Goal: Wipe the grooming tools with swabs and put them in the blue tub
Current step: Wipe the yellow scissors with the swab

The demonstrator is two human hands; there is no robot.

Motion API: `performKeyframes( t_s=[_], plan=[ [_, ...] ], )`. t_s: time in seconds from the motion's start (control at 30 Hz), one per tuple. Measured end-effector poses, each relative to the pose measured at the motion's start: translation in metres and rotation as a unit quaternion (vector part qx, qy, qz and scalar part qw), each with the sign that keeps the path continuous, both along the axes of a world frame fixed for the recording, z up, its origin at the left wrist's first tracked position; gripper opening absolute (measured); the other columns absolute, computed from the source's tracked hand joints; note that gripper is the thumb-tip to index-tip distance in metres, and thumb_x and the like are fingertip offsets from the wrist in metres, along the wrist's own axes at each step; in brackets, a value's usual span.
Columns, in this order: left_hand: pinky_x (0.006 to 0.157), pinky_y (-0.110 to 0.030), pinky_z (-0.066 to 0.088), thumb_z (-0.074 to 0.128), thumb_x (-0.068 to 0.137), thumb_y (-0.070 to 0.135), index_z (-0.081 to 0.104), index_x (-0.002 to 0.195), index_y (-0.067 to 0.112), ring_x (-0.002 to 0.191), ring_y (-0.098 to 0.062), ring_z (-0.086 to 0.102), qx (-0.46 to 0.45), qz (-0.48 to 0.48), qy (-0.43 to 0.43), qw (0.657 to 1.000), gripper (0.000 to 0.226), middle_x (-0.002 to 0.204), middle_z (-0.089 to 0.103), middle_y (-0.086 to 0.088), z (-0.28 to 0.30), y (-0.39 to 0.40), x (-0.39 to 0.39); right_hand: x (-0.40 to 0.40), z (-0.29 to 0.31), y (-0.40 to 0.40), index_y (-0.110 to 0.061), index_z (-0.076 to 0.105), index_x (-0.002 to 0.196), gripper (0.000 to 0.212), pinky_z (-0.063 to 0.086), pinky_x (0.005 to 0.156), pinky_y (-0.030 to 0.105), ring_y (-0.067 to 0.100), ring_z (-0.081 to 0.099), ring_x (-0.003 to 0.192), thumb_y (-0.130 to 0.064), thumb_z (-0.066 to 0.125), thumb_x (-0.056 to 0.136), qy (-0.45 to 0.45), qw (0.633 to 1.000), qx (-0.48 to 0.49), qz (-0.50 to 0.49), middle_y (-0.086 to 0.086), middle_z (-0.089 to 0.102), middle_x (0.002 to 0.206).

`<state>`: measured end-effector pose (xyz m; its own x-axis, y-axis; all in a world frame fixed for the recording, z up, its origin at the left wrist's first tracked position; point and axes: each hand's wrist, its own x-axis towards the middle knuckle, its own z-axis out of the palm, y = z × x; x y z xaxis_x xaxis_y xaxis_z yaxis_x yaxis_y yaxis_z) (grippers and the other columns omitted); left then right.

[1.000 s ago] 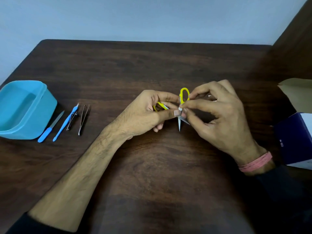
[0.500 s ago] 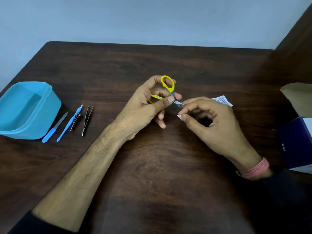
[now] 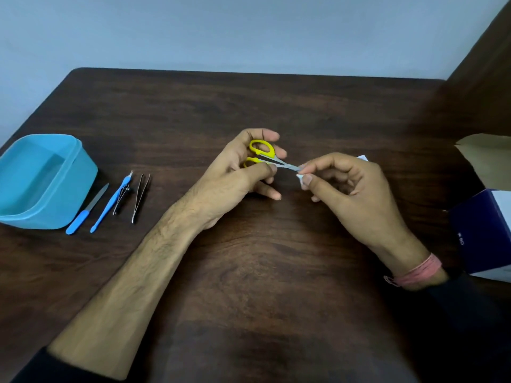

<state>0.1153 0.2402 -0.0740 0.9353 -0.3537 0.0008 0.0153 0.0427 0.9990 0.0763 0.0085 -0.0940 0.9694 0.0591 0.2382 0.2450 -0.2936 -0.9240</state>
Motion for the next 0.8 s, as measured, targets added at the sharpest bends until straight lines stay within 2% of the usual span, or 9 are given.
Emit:
performKeyframes(
  t_s=[0.13, 0.23, 0.33, 0.43, 0.5, 0.53, 0.6, 0.67, 0.8],
  plan=[
    [0.082, -0.041, 0.07, 0.064, 0.106, -0.009, 0.055, 0.144, 0.008, 0.085, -0.009, 0.065, 0.006, 0.005, 0.004, 1.0, 0.042, 0.129, 0.07, -0.007, -0.001, 0.0, 0.0, 0.005, 0.003, -0.001, -0.007, 0.079, 0.106, 0.005, 0.065, 0.072, 0.04, 0.032, 0.08, 0.092, -0.006, 0.074, 0.104, 0.016, 0.998, 0.057, -0.004, 0.014, 0.082, 0.108],
    [0.085, -0.037, 0.069, 0.068, 0.107, -0.004, 0.057, 0.141, 0.005, 0.089, -0.008, 0.066, 0.038, 0.028, -0.027, 0.999, 0.037, 0.129, 0.065, -0.016, -0.003, -0.004, 0.0, 0.006, 0.003, 0.0, -0.002, 0.077, 0.106, 0.004, 0.067, 0.071, 0.033, 0.027, 0.081, 0.088, -0.002, 0.074, 0.104, 0.026, 0.996, 0.085, -0.019, 0.016, 0.082, 0.103],
    [0.082, -0.036, 0.07, 0.07, 0.106, 0.0, 0.06, 0.139, 0.007, 0.093, -0.005, 0.067, 0.08, 0.05, -0.059, 0.994, 0.035, 0.136, 0.064, -0.016, -0.008, -0.01, 0.001, 0.007, 0.004, 0.001, -0.004, 0.078, 0.105, 0.004, 0.068, 0.074, 0.032, 0.028, 0.082, 0.083, -0.001, 0.076, 0.102, 0.028, 0.993, 0.107, -0.039, 0.015, 0.082, 0.096],
    [0.077, -0.046, 0.071, 0.073, 0.107, 0.009, 0.063, 0.143, 0.014, 0.084, -0.007, 0.072, 0.123, 0.079, -0.09, 0.985, 0.038, 0.126, 0.069, -0.007, -0.013, -0.013, 0.0, 0.007, 0.006, 0.002, -0.009, 0.079, 0.104, 0.006, 0.069, 0.075, 0.033, 0.027, 0.082, 0.081, -0.004, 0.077, 0.102, 0.028, 0.991, 0.123, -0.054, 0.013, 0.084, 0.096],
    [0.072, -0.047, 0.07, 0.074, 0.107, 0.018, 0.064, 0.146, 0.016, 0.082, -0.009, 0.073, 0.167, 0.11, -0.137, 0.97, 0.041, 0.125, 0.07, -0.001, -0.016, -0.015, -0.002, 0.007, 0.008, 0.001, -0.009, 0.079, 0.105, 0.005, 0.069, 0.076, 0.032, 0.025, 0.082, 0.08, -0.005, 0.077, 0.102, 0.032, 0.987, 0.142, -0.062, 0.011, 0.084, 0.097],
    [0.074, -0.047, 0.069, 0.074, 0.107, 0.024, 0.063, 0.148, 0.017, 0.088, -0.01, 0.073, 0.199, 0.124, -0.172, 0.957, 0.042, 0.128, 0.07, 0.002, -0.016, -0.015, -0.003, 0.007, 0.009, 0.001, -0.008, 0.079, 0.105, 0.005, 0.069, 0.075, 0.031, 0.024, 0.082, 0.08, -0.005, 0.076, 0.102, 0.036, 0.985, 0.155, -0.065, 0.01, 0.084, 0.098],
    [0.089, -0.044, 0.065, 0.071, 0.109, 0.033, 0.061, 0.151, 0.017, 0.109, -0.012, 0.071, 0.269, 0.139, -0.242, 0.922, 0.046, 0.132, 0.069, 0.005, -0.016, -0.016, -0.006, 0.007, 0.011, 0.0, -0.008, 0.079, 0.105, 0.005, 0.067, 0.074, 0.028, 0.022, 0.082, 0.079, -0.005, 0.075, 0.102, 0.044, 0.982, 0.172, -0.07, 0.008, 0.084, 0.097],
    [0.101, -0.036, 0.058, 0.068, 0.11, 0.037, 0.059, 0.152, 0.016, 0.12, -0.011, 0.066, 0.308, 0.145, -0.269, 0.901, 0.047, 0.132, 0.067, 0.005, -0.014, -0.017, -0.009, 0.008, 0.011, -0.001, -0.008, 0.08, 0.105, 0.005, 0.067, 0.074, 0.028, 0.022, 0.082, 0.08, -0.006, 0.076, 0.102, 0.044, 0.981, 0.173, -0.07, 0.008, 0.084, 0.098],
    [0.097, -0.029, 0.055, 0.068, 0.11, 0.033, 0.06, 0.146, 0.019, 0.117, -0.005, 0.063, 0.298, 0.127, -0.267, 0.908, 0.04, 0.128, 0.064, 0.008, -0.015, -0.018, -0.01, 0.007, 0.007, 0.001, -0.014, 0.083, 0.103, 0.009, 0.07, 0.079, 0.038, 0.025, 0.082, 0.082, -0.006, 0.081, 0.099, 0.005, 0.992, 0.11, -0.06, 0.009, 0.084, 0.098]
  ],
)
